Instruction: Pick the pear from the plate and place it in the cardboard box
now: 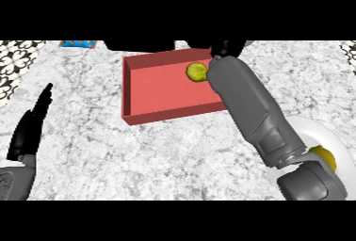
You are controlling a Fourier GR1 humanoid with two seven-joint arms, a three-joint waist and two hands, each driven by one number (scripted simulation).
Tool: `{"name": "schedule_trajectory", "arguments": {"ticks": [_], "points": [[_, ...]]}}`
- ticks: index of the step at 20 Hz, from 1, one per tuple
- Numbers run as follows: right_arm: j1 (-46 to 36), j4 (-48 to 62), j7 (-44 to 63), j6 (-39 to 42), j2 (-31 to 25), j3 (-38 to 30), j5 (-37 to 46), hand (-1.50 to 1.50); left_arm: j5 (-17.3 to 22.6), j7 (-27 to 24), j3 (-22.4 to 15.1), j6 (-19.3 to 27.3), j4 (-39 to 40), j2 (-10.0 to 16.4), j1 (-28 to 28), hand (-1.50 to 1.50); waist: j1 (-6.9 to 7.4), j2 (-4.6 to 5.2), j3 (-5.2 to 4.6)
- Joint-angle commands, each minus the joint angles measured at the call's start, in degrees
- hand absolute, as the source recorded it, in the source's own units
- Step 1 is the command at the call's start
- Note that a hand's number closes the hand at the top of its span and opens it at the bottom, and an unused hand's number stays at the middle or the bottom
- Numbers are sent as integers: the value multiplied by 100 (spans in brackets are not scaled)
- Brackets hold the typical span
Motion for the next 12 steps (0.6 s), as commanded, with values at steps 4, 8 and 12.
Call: {"name": "schedule_trajectory", "arguments": {"ticks": [4,8,12], "points": [[724,-904,-925,50,17,-244,-681,-150,188,-147,426,-210,169,308,171,0,-339,-130,-3],[1554,-1636,-939,52,-185,-149,-794,-150,32,28,330,24,-178,86,480,0,-429,-176,-2],[2485,-2869,-294,324,-149,354,-518,-150,25,467,249,24,-590,-25,674,0,-590,-258,-1]]}}
